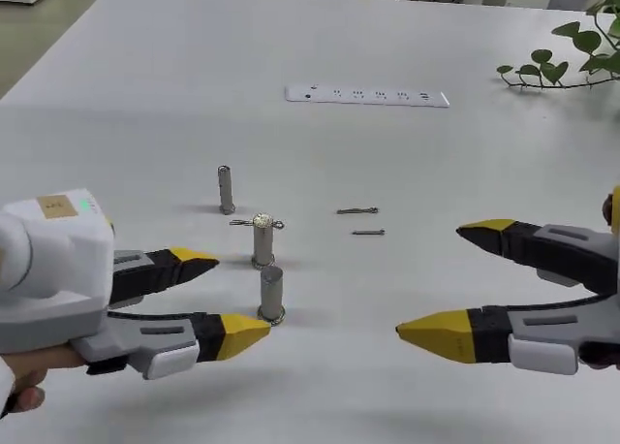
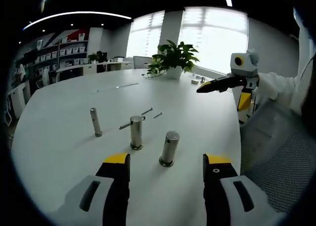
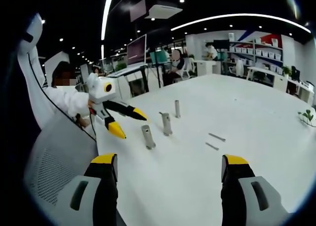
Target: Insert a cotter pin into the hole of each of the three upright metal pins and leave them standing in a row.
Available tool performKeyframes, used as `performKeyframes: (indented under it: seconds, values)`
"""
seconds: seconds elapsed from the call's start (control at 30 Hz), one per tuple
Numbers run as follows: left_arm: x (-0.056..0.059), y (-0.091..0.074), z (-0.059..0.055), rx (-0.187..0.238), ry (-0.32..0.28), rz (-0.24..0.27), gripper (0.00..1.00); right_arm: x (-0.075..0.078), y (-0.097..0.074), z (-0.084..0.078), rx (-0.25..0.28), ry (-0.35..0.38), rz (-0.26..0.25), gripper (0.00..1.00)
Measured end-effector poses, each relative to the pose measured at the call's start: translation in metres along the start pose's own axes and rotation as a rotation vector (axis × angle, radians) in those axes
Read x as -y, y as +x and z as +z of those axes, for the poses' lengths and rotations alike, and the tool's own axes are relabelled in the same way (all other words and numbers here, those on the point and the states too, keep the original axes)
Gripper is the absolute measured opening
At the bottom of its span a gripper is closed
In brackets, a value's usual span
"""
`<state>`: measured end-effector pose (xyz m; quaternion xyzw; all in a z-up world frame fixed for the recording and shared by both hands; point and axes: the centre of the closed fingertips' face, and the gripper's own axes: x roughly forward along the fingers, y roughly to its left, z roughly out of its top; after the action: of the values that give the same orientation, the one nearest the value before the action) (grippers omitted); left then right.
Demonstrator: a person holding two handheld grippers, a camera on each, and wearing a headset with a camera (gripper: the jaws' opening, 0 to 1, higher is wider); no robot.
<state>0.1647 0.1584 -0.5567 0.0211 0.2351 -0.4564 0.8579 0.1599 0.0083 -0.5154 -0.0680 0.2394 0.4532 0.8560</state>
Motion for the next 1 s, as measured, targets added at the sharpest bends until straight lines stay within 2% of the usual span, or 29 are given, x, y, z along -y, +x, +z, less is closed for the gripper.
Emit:
performKeyframes:
  seconds: [0.13, 0.37, 0.47, 0.53, 0.8, 0.9, 0.97, 1.0]
  values:
    - [-0.001, -0.009, -0.003, 0.010, -0.068, -0.019, 0.69, 0.001, -0.001, -0.002, -0.003, 0.004, -0.005, 0.85]
    - [-0.001, -0.016, -0.005, 0.023, -0.098, -0.022, 0.91, 0.003, -0.002, -0.003, -0.018, -0.002, -0.006, 0.85]
    - [-0.002, -0.019, -0.007, 0.019, -0.126, -0.017, 0.92, 0.005, -0.002, -0.005, -0.035, -0.008, -0.006, 0.85]
    - [-0.001, -0.020, -0.007, 0.021, -0.127, -0.022, 0.98, 0.007, -0.001, -0.004, -0.037, -0.007, -0.006, 0.85]
    - [0.004, -0.024, -0.015, -0.028, -0.100, -0.032, 0.99, 0.018, 0.002, -0.002, -0.059, -0.012, -0.012, 0.84]
    - [0.005, -0.025, -0.017, -0.032, -0.103, -0.034, 0.99, 0.023, 0.005, 0.000, -0.073, -0.030, -0.011, 0.83]
    - [0.005, -0.025, -0.017, -0.032, -0.103, -0.032, 0.99, 0.027, 0.006, 0.000, -0.091, -0.047, -0.012, 0.82]
    - [0.005, -0.025, -0.017, -0.032, -0.103, -0.030, 0.99, 0.034, 0.006, -0.004, -0.143, -0.083, -0.018, 0.81]
